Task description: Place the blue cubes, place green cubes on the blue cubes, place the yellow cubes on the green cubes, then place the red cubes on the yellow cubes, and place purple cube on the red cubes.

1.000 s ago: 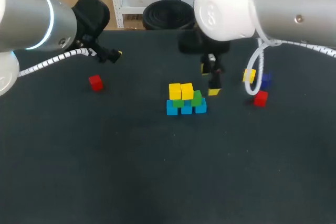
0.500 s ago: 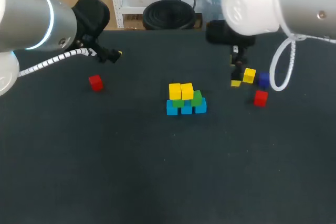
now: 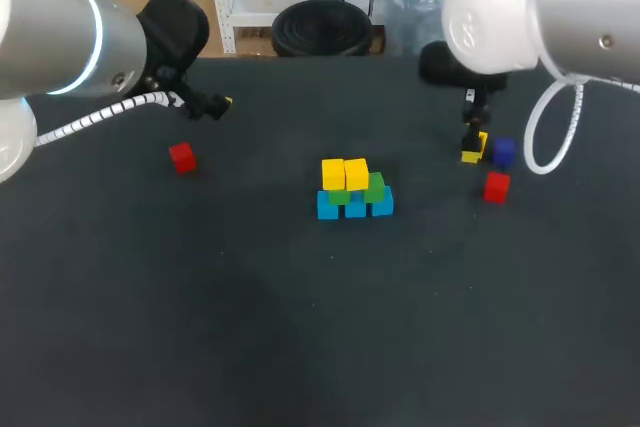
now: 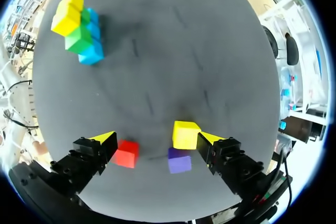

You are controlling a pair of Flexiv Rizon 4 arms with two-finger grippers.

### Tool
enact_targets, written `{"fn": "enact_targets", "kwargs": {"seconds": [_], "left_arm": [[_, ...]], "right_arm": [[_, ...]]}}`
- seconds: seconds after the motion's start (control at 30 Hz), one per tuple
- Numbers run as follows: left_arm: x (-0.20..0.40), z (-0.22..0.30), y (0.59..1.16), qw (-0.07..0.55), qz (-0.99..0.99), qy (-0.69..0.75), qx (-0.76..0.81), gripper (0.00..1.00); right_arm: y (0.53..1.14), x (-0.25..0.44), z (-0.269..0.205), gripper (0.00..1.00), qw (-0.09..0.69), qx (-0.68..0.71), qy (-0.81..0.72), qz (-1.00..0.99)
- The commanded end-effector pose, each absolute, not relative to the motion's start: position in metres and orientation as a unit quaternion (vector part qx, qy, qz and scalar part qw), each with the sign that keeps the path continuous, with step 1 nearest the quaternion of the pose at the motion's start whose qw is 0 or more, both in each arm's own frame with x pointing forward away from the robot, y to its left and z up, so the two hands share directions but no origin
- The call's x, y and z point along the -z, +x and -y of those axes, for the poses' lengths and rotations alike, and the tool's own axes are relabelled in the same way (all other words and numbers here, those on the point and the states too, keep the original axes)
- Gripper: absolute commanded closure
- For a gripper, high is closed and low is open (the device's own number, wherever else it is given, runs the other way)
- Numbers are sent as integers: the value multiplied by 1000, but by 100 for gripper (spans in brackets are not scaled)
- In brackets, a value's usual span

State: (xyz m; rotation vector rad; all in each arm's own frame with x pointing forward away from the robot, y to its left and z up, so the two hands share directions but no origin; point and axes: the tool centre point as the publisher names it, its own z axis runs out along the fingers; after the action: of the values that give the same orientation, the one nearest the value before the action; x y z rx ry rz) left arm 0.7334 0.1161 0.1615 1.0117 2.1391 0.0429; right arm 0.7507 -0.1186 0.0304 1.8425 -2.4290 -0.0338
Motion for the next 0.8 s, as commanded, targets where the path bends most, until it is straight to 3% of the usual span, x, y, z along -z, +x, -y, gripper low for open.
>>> {"fn": "enact_targets", "kwargs": {"seconds": [0.03, 0.3, 0.4, 0.7, 0.8], "left_arm": [[-162, -117, 734, 378, -836, 397, -15, 0], [-162, -117, 734, 378, -836, 397, -15, 0], [-162, -117, 734, 378, -836, 397, -15, 0], [-162, -117, 734, 378, -836, 397, -15, 0], [-162, -117, 734, 378, -836, 397, -15, 0]], "right_arm": [[761, -24, 127, 0, 47, 11, 597, 801], [770, -8, 134, 2, 46, 8, 592, 804], [773, -1, 132, 13, 42, 4, 599, 800], [777, 12, 131, 33, 40, 9, 606, 794], [777, 14, 133, 51, 41, 10, 604, 796]]}}
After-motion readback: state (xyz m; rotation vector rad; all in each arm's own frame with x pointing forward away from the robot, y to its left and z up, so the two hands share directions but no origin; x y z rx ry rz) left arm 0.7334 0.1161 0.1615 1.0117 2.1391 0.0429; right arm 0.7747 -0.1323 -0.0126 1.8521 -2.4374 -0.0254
